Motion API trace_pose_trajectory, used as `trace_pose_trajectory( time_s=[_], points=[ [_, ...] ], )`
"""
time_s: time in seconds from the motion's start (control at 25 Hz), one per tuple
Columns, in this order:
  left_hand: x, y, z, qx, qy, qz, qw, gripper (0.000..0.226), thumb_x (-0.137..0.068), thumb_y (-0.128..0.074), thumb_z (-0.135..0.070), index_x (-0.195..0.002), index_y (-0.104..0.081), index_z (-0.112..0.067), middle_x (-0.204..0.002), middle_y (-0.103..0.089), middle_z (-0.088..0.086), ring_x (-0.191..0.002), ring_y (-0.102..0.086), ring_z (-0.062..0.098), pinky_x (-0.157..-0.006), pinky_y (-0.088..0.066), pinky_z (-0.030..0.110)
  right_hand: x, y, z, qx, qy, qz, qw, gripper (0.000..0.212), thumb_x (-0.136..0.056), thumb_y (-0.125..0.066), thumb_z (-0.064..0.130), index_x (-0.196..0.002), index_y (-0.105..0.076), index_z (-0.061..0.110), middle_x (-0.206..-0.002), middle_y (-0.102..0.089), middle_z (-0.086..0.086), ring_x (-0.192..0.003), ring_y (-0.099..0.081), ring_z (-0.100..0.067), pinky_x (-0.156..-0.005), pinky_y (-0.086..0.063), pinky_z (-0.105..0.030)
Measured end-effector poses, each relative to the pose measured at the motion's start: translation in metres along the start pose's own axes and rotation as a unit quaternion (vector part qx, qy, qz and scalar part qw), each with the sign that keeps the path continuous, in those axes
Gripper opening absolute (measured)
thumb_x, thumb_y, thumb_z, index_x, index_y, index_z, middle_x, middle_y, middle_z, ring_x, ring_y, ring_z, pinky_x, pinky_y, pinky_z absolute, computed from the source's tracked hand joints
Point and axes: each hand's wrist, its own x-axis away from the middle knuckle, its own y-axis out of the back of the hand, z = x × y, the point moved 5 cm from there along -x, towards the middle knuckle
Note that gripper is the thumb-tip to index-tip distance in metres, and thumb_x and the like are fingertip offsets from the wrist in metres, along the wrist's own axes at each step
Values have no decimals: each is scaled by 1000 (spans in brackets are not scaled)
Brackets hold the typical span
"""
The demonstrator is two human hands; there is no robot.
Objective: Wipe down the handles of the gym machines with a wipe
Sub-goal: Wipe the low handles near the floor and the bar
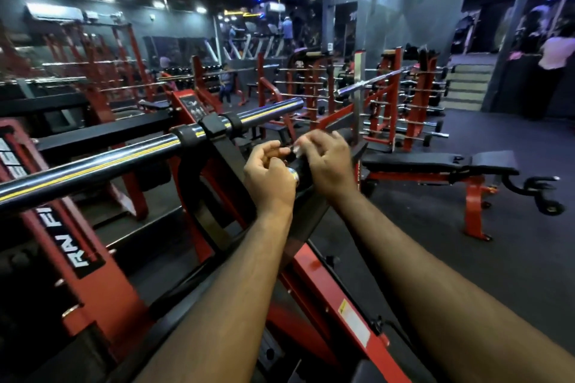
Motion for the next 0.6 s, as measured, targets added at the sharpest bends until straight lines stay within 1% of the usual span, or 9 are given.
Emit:
trace_pose_trajectory(
  time_s=[0.08,0.16,0.2,0.24,0.32,0.4,0.48,0.52,0.6],
  points=[
    [0,8,-3,-59,-50,-45,996,32,-83,-43,7,-97,-67,-9,-84,-69,2,-72,-64,6,-65,-53,25,20,-11,23,-19,82,19,996,37,-98,-44,24,-72,-70,18,-70,-52,13,-72,-52,-2,-90,-41,-44],
    [3,17,-5,-132,-90,-84,984,26,-88,-43,-2,-98,-65,-14,-92,-67,3,-84,-63,10,-80,-53,30,31,-14,27,2,155,18,988,45,-100,-37,25,-76,-73,11,-77,-59,2,-78,-57,-17,-86,-38,-40],
    [5,19,-8,-163,-102,-88,977,23,-92,-44,-6,-98,-64,-15,-96,-67,5,-87,-62,14,-83,-51,32,26,-12,20,26,170,7,985,46,-100,-36,25,-76,-72,11,-79,-61,-1,-80,-59,-21,-87,-37,-41],
    [6,17,-12,-184,-118,-74,973,19,-95,-45,-10,-97,-63,-16,-97,-68,5,-88,-62,16,-83,-50,33,17,-8,10,48,157,-6,986,48,-100,-34,26,-74,-71,11,-78,-62,-2,-80,-60,-23,-87,-37,-43],
    [5,4,-24,-199,-149,9,968,16,-98,-48,-20,-95,-63,-18,-91,-69,1,-85,-64,16,-80,-52,33,-4,1,-14,54,86,-33,994,50,-98,-32,29,-68,-68,12,-75,-62,-2,-79,-61,-26,-88,-37,-46],
    [1,-17,-31,-226,-152,84,959,23,-98,-44,-30,-91,-65,-21,-85,-70,-3,-83,-66,20,-77,-53,35,-11,2,-26,29,15,-44,999,43,-95,-35,29,-70,-66,13,-76,-62,-1,-80,-61,-24,-90,-39,-52],
    [-5,-25,-31,-288,-129,65,947,27,-99,-41,-30,-93,-66,-22,-87,-71,-2,-87,-66,24,-79,-53,39,2,-2,-15,-47,-13,-18,999,23,-89,-42,20,-92,-64,14,-88,-65,-1,-90,-60,-23,-92,-42,-54],
    [-5,-24,-31,-312,-123,34,942,27,-100,-41,-28,-93,-66,-21,-91,-71,0,-90,-66,25,-79,-53,40,13,-4,-7,-97,-11,10,995,26,-85,-44,14,-106,-60,15,-97,-66,-2,-98,-60,-24,-93,-44,-50],
    [0,-22,-33,-342,-139,-2,930,27,-101,-40,-24,-96,-66,-19,-99,-68,4,-93,-64,25,-80,-52,39,31,-3,5,-174,12,86,981,49,-79,-43,0,-124,-50,18,-117,-63,-6,-113,-59,-23,-98,-47,-41]
  ],
)
